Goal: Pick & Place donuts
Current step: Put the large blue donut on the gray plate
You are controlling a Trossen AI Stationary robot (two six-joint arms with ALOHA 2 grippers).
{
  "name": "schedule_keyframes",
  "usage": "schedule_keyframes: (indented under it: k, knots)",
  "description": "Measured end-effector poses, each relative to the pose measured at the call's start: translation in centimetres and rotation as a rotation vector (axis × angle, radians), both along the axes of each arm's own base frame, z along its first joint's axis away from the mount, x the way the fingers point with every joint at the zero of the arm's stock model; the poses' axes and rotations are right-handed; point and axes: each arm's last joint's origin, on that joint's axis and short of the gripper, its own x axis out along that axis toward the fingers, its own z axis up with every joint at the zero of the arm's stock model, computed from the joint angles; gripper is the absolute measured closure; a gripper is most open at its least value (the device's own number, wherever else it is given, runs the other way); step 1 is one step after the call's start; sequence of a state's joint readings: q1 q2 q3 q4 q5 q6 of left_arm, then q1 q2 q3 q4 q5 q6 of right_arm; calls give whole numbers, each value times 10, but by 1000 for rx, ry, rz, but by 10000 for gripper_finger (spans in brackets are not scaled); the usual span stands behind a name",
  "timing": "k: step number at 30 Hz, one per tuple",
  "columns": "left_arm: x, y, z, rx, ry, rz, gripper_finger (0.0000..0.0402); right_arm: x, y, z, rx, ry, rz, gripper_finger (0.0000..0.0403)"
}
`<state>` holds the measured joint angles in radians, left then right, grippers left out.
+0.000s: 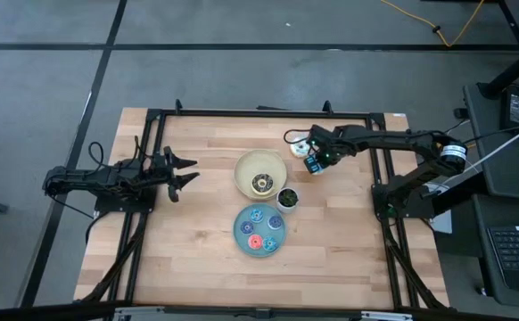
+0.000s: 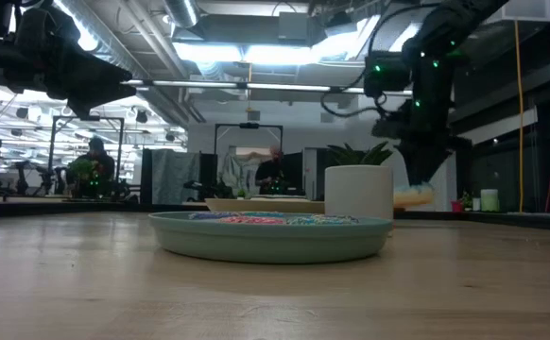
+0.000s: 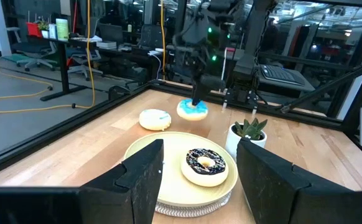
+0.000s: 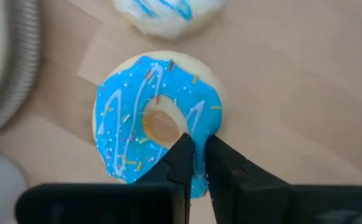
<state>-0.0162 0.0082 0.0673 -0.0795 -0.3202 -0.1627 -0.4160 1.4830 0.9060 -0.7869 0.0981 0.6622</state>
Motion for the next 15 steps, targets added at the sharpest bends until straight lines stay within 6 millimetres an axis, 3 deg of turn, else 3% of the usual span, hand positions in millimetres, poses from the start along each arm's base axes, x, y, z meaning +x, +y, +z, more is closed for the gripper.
schedule_keyframes:
  k: [15]
  knots:
    - [0, 0, 0, 0, 0, 0, 205, 18, -8, 86, -61, -17, 205, 364]
